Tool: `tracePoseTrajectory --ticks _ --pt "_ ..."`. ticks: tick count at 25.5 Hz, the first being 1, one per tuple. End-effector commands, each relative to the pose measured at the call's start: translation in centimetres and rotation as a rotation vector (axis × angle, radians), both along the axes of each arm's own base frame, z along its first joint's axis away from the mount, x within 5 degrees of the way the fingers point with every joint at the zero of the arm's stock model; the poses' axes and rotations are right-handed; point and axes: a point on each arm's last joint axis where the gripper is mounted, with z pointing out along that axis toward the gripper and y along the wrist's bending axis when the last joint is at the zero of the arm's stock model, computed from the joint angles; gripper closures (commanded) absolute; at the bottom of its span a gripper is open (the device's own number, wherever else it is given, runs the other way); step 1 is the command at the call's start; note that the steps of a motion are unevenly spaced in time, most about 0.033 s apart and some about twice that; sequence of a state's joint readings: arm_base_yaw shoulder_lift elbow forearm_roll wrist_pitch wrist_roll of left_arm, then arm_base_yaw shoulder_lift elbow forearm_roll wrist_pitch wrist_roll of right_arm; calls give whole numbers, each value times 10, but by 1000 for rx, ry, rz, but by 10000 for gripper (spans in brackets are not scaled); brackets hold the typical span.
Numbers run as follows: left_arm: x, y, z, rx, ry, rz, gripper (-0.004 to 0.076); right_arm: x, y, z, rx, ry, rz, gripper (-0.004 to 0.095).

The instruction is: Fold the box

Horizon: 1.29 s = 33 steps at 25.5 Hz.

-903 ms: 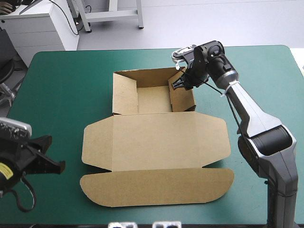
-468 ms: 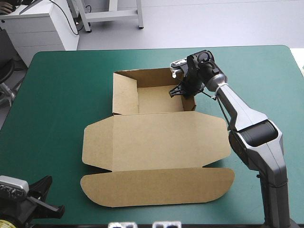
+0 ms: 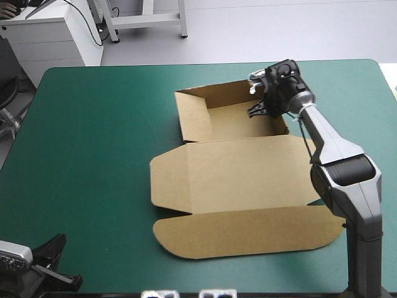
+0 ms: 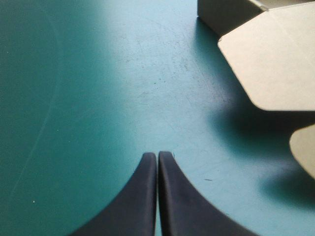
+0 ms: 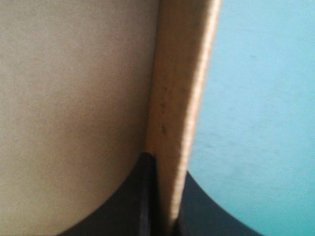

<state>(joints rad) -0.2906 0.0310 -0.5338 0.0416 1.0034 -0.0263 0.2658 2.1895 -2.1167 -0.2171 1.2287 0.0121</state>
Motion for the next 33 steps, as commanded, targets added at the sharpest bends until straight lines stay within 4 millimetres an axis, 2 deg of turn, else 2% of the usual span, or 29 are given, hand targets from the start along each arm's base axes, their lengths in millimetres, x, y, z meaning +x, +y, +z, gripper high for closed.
tracePoseTrajectory --ticks 1,7,9,10,13,17,22,24,28,29,33 --pt "3 -1 12 -28 -68 -2 732 1 -84 41 -177 -87 -106 928" --pt "3 -1 12 -34 -67 2 732 -7 -193 41 -174 -58 -315 928" --pt "3 -1 12 -34 -67 2 732 -14 -224 38 -98 -50 -387 928" --pt "3 -1 12 -34 -67 2 732 -21 -248 36 -10 -42 -406 928" --pt "3 -1 12 -34 -67 2 732 -28 -270 35 78 -43 -397 928" --pt "3 -1 12 -36 -66 1 732 -36 -289 35 86 -46 -440 928" --pt "3 -1 12 -38 -65 0 732 -38 -293 35 67 -46 -471 920" --pt "3 -1 12 -38 -64 0 732 -36 -289 35 102 -48 -430 848" --pt "3 -2 12 -41 -63 -3 732 -34 -284 38 142 -63 -384 431" --pt "3 -2 12 -41 -63 -3 732 -34 -286 45 123 -85 -399 346" --pt "3 -1 12 -38 -64 -1 732 -39 -286 77 94 -181 -411 332"
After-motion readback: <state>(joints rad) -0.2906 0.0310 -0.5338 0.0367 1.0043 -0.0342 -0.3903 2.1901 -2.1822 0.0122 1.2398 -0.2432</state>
